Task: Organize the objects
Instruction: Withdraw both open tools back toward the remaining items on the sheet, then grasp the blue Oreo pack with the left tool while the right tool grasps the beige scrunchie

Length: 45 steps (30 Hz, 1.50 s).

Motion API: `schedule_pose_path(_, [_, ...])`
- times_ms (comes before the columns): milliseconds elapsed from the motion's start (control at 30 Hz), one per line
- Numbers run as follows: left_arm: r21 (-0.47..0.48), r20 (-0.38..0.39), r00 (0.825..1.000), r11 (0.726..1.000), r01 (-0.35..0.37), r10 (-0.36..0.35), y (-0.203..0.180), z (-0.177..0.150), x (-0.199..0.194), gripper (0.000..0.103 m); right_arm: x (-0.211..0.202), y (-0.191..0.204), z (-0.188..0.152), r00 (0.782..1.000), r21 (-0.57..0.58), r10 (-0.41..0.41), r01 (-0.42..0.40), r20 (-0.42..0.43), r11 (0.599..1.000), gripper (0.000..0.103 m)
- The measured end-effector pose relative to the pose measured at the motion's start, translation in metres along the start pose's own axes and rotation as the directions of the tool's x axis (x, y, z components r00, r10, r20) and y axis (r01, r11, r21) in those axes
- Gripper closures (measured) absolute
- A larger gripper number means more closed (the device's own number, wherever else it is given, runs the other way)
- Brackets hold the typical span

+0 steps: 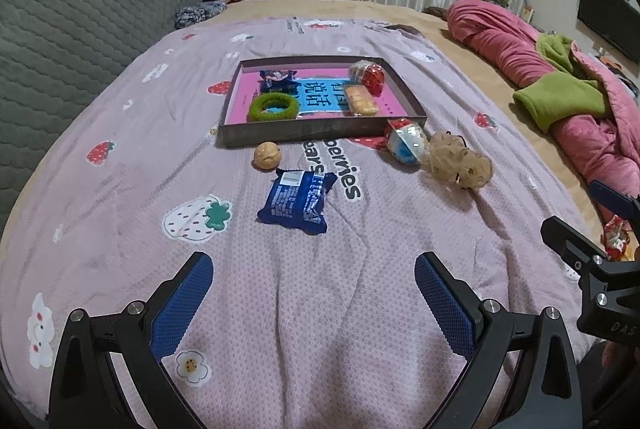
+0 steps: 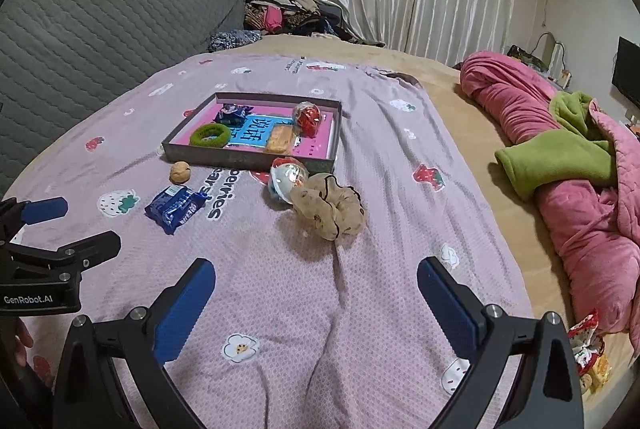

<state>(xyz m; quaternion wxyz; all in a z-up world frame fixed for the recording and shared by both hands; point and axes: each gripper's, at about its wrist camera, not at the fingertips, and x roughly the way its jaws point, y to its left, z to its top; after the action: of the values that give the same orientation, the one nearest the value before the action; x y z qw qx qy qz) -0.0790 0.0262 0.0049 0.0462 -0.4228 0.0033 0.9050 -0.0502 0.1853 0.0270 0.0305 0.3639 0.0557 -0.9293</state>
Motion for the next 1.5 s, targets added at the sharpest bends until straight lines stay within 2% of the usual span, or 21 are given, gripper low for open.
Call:
schedule_pose_path(967, [-0.031,-0.053,0.997,0.998,0.046,-0.047,0.006,-0.004,0.044,0.002,0.045,-0.011,-0.007,0.997,0.025,-0.005,0.007,-0.08,1.0,0.001])
schedule_pose_path(1500, [-0.037,-0.067,0.997,0.999,0.036,-0.038,0.012,0.011,0.075,0.002,0.072,-0.014,0.016,0.997,-0.019,-0.026,0.024,-0.076,1.0,0.001])
